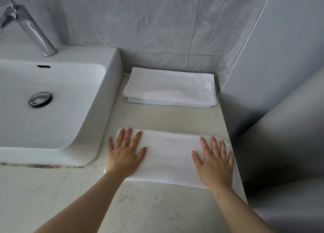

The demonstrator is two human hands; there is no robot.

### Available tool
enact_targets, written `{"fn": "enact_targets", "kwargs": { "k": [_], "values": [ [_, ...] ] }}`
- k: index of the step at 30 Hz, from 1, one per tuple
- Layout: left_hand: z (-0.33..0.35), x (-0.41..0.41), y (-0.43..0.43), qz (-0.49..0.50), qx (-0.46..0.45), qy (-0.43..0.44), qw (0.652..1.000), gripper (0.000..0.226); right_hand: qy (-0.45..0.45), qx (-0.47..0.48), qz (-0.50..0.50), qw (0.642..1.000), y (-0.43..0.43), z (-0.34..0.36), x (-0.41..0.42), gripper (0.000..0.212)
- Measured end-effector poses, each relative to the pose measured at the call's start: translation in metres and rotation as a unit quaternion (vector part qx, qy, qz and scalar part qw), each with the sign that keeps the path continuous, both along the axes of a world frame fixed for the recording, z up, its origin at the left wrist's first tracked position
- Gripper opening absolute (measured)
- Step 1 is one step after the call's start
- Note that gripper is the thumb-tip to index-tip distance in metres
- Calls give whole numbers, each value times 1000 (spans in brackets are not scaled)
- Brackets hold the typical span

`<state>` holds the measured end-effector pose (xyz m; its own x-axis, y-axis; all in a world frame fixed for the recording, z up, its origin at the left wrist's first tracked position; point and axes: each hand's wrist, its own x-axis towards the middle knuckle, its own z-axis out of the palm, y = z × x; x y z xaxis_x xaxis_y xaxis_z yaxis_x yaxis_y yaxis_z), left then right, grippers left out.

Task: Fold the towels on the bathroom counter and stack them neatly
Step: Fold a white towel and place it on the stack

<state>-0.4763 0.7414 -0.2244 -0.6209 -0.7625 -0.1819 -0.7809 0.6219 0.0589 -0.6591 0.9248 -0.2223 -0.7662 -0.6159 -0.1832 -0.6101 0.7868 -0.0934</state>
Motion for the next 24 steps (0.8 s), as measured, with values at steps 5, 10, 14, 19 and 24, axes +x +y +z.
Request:
{"fn": "enact_targets", "kwargs": {
  "k": [5,10,14,19,24],
  "values": [
    [2,7,-3,67,36,14,997,62,-9,-6,-35,999,12,0,-5,65],
    [7,12,-1,122,53,6,991,63,-7,-24,-82,996,17,1,-2,69],
    [14,8,11,162,2,13,987,67,45,-16,-93,994,16,5,5,69],
    [25,10,11,258,92,93,957,82,-22,-101,-153,983,17,16,4,80],
    [38,12,-12,311,232,138,911,81,-108,-103,-193,970,22,24,-2,77]
  ]
}}
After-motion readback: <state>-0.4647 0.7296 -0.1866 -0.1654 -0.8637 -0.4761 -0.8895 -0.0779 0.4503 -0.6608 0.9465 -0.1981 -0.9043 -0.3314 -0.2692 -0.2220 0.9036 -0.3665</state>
